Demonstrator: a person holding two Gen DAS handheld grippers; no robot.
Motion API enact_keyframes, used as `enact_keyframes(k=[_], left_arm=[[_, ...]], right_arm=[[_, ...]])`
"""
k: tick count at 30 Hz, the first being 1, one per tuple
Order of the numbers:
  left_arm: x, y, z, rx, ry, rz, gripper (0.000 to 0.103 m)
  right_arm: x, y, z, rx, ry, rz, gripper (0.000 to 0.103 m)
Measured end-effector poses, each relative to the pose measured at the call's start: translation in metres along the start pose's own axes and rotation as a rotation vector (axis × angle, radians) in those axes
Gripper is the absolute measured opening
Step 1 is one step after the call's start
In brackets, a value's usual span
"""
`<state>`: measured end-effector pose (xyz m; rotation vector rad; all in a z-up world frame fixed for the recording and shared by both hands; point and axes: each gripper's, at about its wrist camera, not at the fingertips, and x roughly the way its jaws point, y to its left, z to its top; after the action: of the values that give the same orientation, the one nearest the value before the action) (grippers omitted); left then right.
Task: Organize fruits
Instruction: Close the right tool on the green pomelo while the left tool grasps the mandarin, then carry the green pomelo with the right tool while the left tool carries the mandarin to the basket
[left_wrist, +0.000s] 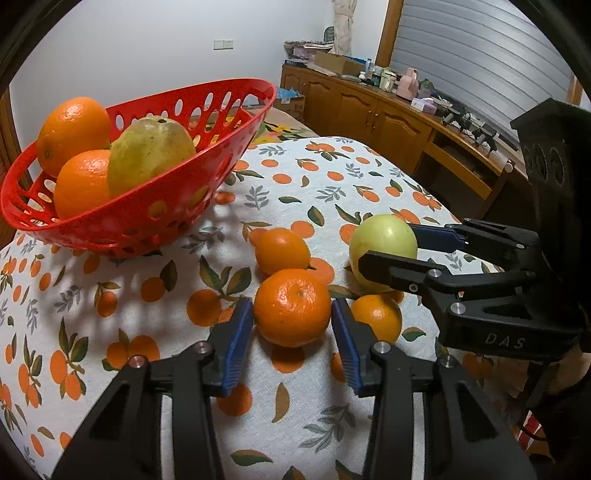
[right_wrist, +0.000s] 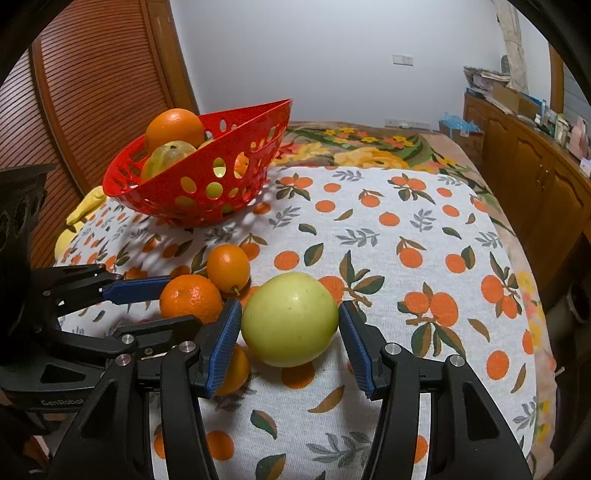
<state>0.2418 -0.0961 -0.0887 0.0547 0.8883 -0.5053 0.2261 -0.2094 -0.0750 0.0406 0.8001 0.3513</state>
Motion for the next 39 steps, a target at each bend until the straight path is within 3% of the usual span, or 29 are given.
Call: enact_keyframes(k=[8, 24, 39], left_arm=[[-0.018, 0.005, -0.003, -0.019, -0.036, 0.015, 0.040], [-0.094, 0.013, 0.010, -0.022, -0.211, 0.023, 0.039], [-0.117, 0.059, 0.034, -0.070, -0.281, 0.118, 0.039]], right_arm=[[-0.014, 0.004, 0.004, -0.015, -0.035, 0.002, 0.055], [-0.045, 0.027, 0.031, -0.061, -0.118, 0.029, 0.055], [-0.056, 0.046, 0.062, -0.103, -0.174, 0.050, 0.055]])
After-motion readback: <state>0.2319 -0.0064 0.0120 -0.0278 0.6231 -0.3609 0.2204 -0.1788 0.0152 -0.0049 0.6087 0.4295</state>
